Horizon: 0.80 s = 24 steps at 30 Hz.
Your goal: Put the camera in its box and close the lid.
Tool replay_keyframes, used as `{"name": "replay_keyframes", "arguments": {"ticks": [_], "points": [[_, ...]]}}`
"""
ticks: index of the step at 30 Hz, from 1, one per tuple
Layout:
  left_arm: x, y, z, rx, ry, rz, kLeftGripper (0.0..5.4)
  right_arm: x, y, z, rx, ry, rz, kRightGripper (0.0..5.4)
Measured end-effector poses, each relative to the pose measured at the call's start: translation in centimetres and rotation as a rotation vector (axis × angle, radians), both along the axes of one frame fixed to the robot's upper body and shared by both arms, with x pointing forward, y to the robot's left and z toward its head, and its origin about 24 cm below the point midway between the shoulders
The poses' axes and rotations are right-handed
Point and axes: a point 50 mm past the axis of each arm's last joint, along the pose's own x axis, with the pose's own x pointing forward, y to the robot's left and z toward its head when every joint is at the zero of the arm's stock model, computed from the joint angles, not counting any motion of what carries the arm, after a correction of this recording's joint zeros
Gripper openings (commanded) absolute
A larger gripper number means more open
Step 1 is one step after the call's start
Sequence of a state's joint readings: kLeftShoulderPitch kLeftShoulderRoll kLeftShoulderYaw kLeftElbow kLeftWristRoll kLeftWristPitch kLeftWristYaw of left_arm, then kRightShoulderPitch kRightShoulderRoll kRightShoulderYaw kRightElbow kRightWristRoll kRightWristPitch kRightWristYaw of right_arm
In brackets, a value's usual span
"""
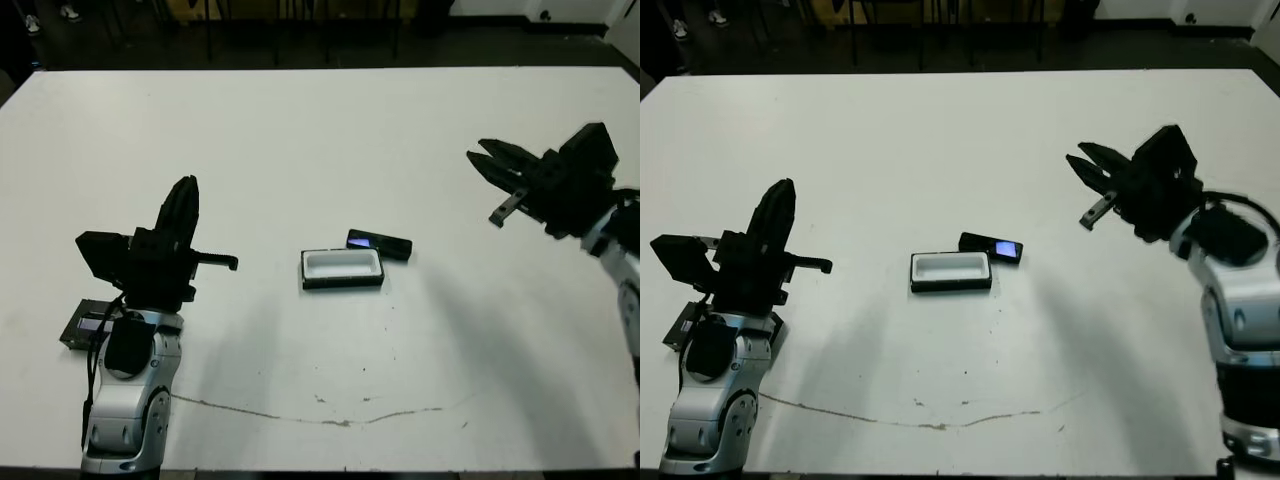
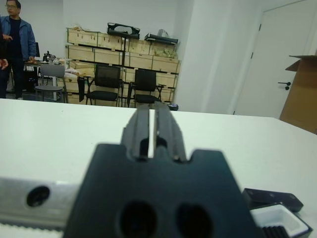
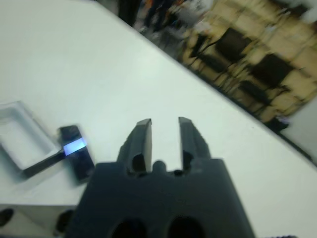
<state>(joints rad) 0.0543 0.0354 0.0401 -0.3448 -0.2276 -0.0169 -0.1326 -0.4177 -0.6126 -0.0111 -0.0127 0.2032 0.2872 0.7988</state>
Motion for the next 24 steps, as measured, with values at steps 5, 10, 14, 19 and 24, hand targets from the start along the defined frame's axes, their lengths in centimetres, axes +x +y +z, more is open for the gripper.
{"name": "replay_keyframes", "arguments": {"ticks": [5,10,14,19,24], "points": [[0.0,0.0,0.0,0.011,0.000,0.002,0.00,0.9,-0.1,-1.5,-0.033,0.126,0.116,2.14],[0.0,0.0,0.0,0.030,-0.008,0.007,0.00,1.6,-0.4,-2.8,-0.085,0.217,0.198,3.02],[-0.1,-0.1,0.0,0.039,-0.012,0.007,0.00,2.0,-0.6,-3.2,-0.109,0.276,0.238,3.73],[-0.1,0.0,0.0,0.054,-0.009,0.011,0.00,2.1,-0.5,-3.6,-0.110,0.300,0.279,4.59],[-0.2,0.0,-0.2,0.060,-0.006,0.014,0.00,2.1,-0.3,-3.9,-0.104,0.325,0.290,5.39]]}}
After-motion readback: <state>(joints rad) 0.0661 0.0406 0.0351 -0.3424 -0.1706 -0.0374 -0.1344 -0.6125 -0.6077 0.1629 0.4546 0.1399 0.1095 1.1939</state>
